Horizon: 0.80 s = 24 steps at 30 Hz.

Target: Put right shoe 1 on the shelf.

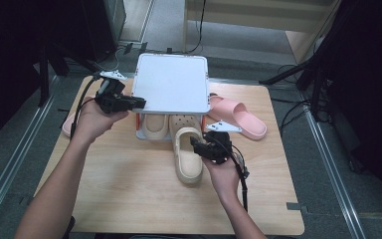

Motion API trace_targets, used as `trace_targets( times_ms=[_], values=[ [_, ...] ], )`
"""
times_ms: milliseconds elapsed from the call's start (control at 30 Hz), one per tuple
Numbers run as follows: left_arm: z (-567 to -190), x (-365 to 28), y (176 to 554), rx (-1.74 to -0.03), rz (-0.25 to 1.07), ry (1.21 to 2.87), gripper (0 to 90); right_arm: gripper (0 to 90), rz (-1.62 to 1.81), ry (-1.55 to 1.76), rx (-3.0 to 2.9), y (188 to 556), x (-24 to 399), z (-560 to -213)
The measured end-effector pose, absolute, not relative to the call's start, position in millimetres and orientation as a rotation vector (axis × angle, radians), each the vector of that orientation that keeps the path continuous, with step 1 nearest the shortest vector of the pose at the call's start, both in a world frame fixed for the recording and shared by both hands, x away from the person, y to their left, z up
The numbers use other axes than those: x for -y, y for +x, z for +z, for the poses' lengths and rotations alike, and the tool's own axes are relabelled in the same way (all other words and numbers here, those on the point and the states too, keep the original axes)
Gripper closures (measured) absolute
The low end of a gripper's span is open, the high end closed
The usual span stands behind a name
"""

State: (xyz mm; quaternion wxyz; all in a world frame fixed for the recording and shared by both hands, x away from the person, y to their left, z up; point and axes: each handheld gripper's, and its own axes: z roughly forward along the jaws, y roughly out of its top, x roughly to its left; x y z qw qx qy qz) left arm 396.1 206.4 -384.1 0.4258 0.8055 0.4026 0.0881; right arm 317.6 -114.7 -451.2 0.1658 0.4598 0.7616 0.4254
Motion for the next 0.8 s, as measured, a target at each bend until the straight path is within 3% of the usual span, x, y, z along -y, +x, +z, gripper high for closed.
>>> trace_targets(
  times_ms=[600, 800],
  values=[
    [-384, -206, 396, -1.021, 0.224, 2.010, 81.7, 82.5, 1.271, 1.248, -2.306, 246, 118, -483],
    [-384, -206, 396, -1.025, 0.226, 2.012, 83.9, 87.9, 1.242, 1.250, -2.349, 232, 118, -496]
  ],
)
